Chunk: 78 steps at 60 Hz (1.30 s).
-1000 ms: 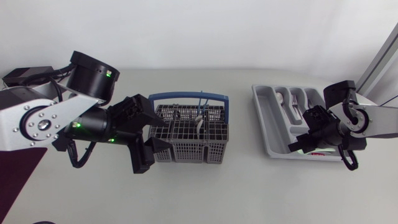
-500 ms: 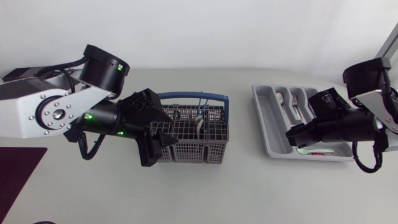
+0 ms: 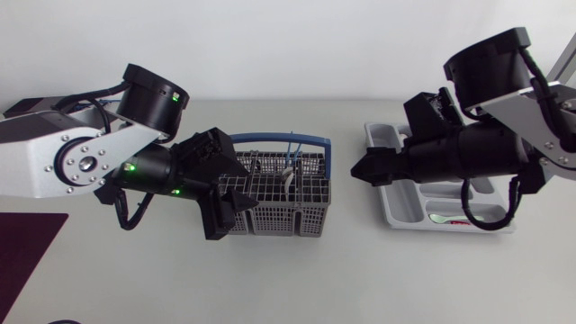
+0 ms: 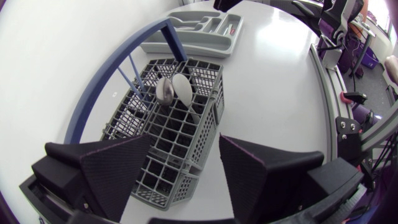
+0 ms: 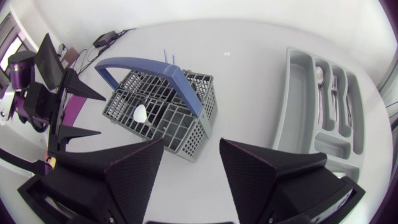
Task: Unload the cutlery basket into the drawer organizer.
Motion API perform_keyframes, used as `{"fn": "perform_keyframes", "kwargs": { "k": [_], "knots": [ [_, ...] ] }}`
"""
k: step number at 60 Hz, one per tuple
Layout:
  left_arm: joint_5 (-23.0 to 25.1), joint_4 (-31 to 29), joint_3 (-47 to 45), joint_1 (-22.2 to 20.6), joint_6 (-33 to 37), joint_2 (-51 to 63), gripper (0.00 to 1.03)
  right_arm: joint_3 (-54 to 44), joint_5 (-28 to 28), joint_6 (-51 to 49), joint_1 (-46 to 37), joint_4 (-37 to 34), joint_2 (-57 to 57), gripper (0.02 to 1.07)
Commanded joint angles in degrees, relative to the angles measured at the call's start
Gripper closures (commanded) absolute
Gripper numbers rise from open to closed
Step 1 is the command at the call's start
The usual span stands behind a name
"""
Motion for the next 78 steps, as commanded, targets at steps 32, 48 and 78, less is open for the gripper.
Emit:
{"fn": "perform_keyframes", "kwargs": {
  "k": [32,48,78],
  "knots": [
    [0.44,0.08,-0.24,0.25,2.66,1.43,0.07,3.02,7.09,19.30,11.87,10.45,11.86,0.35],
    [1.24,0.08,-1.38,2.19,3.80,1.17,0.07,7.94,9.12,27.56,14.15,9.57,17.48,0.48],
    [2.11,-0.54,-0.68,3.42,6.00,1.96,0.07,16.37,11.40,30.11,17.85,3.59,25.57,0.65]
  ]
}}
